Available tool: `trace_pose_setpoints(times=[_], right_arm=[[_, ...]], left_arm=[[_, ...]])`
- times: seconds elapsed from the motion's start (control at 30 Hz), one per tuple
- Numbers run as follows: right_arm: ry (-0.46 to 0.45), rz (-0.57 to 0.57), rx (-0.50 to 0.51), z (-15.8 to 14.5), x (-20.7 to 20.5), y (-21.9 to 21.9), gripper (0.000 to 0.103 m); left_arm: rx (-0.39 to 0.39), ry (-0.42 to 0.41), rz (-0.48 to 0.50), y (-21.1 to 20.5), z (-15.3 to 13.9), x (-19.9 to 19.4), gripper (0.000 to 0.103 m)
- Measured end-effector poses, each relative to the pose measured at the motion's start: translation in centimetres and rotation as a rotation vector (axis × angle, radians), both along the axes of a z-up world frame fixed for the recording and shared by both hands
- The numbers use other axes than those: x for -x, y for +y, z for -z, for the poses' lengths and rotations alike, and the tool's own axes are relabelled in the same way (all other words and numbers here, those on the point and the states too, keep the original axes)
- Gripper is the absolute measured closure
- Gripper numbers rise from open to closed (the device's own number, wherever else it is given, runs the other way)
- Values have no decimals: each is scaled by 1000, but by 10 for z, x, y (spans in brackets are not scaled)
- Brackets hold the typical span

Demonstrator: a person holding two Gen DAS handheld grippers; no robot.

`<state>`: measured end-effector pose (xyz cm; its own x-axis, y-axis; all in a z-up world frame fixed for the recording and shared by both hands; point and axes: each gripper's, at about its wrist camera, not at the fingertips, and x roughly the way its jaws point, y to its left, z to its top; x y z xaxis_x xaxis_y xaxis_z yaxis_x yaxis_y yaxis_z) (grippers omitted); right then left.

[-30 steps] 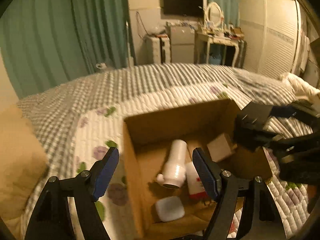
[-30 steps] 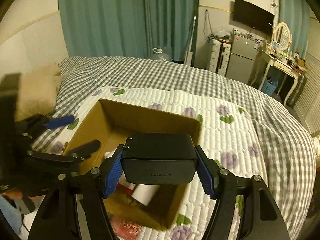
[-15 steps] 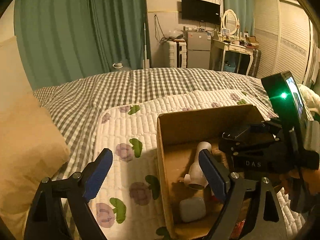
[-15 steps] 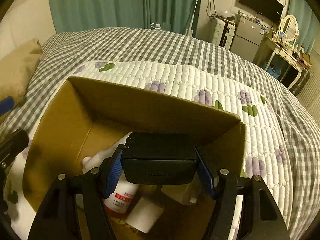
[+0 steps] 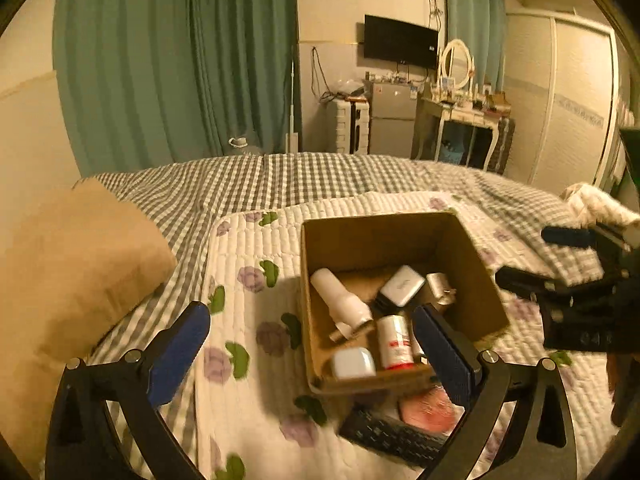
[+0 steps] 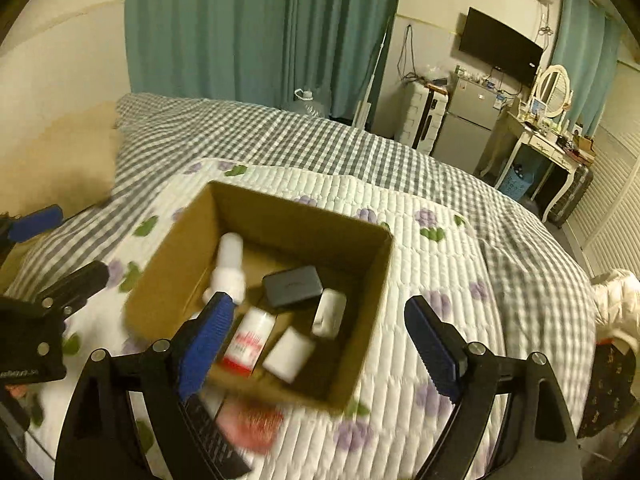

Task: Organize rigid objects
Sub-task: 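Place the plug adapter and power bank into the box, opening both grippers, then grasp the black TV remote with right gripper while left grasps pink card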

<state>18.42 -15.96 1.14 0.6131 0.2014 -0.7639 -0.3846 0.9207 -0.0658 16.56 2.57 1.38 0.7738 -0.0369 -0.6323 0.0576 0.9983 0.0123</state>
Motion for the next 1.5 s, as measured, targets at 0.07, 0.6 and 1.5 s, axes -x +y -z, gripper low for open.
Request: trace_pose_setpoints(times=[0.07, 0.6, 1.5], right_arm=[[1, -15, -12, -6, 18, -2, 15], [166, -157, 10, 111, 74, 39, 15], [224, -58, 34, 124, 96, -17, 62]], left_arm=[[5, 4, 11, 0, -4, 13, 0], [-47, 94, -89, 25, 60, 59, 0], [-40, 201, -32, -20, 94, 51, 0]])
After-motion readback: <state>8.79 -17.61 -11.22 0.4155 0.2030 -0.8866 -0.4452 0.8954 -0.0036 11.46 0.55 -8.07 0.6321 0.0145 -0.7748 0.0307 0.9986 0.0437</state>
